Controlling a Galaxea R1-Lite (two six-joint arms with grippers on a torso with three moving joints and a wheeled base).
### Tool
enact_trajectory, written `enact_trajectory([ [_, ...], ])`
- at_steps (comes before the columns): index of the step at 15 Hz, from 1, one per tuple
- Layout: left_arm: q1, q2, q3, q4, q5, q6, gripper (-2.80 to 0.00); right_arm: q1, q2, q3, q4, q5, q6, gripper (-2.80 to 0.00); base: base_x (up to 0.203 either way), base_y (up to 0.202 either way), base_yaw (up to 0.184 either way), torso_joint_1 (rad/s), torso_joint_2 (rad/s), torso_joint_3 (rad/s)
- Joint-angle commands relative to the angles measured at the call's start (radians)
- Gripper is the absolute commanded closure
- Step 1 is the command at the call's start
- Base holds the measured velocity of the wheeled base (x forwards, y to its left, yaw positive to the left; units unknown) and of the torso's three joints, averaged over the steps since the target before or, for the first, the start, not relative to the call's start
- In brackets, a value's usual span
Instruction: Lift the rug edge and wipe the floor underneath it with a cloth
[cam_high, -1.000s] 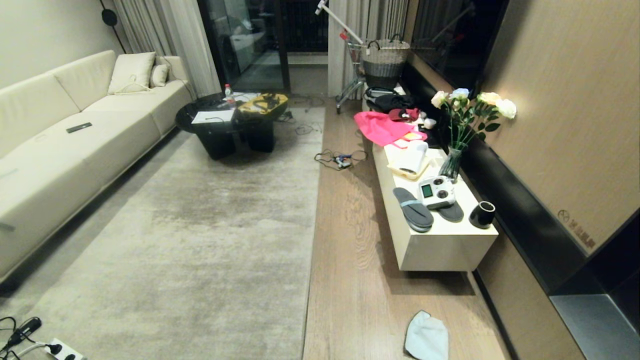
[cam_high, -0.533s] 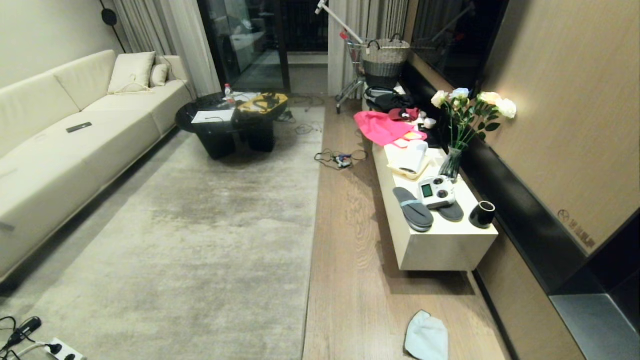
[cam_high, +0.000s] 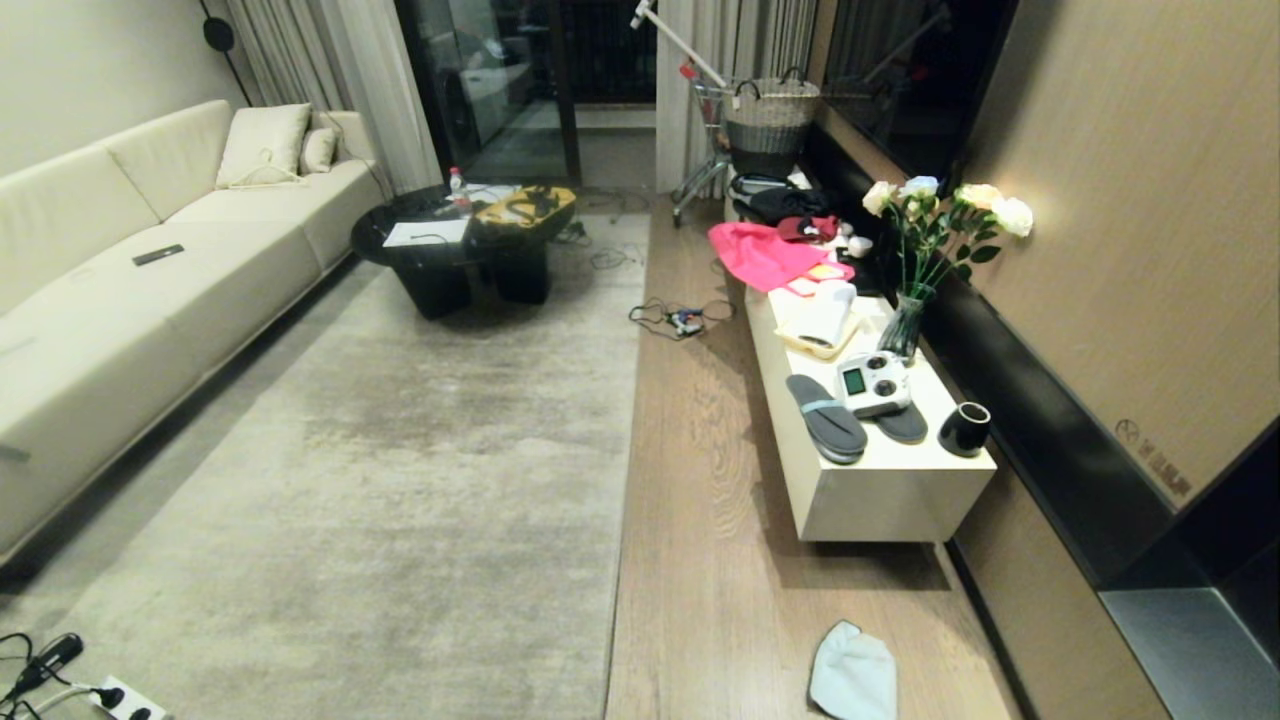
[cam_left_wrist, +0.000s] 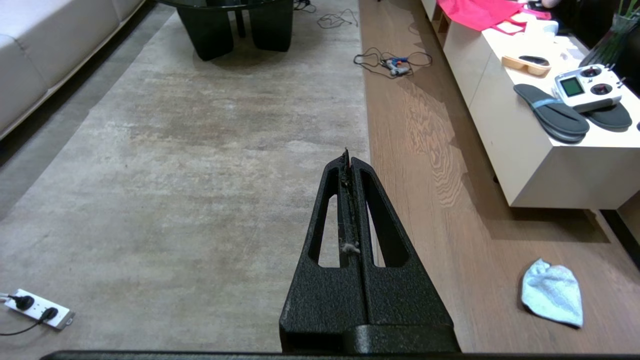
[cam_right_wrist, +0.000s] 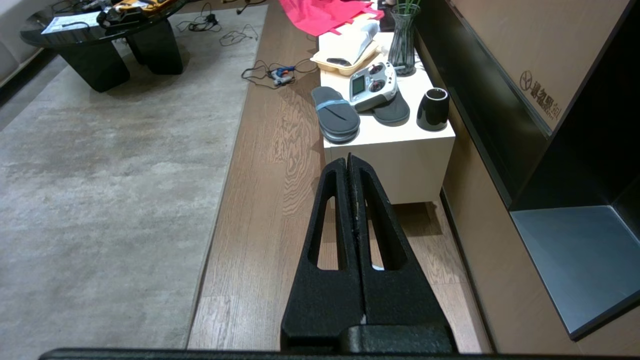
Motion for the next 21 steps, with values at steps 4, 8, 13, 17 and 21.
enact_trajectory([
  [4, 0.000, 0.000, 0.000, 0.000, 0.000, -0.001, 0.00, 0.001, 0.000, 0.000, -0.001, 0.000, 0.000, 0.00, 0.000, 0.000, 0.000, 0.000, 0.00, 0.000],
  [8, 0.000, 0.000, 0.000, 0.000, 0.000, -0.001, 0.00, 0.001, 0.000, 0.000, -0.002, 0.000, 0.006, 0.00, 0.000, 0.000, 0.000, 0.000, 0.00, 0.000],
  [13, 0.000, 0.000, 0.000, 0.000, 0.000, 0.000, 0.00, 0.000, 0.000, 0.000, -0.002, 0.000, 0.008, 0.00, 0.000, 0.000, 0.000, 0.000, 0.00, 0.000],
  [17, 0.000, 0.000, 0.000, 0.000, 0.000, 0.000, 0.00, 0.000, 0.000, 0.000, -0.004, 0.000, 0.008, 0.00, 0.000, 0.000, 0.000, 0.000, 0.00, 0.000],
  [21, 0.000, 0.000, 0.000, 0.000, 0.000, 0.000, 0.00, 0.000, 0.001, 0.000, -0.002, 0.000, 0.005, 0.00, 0.000, 0.000, 0.000, 0.000, 0.00, 0.000],
])
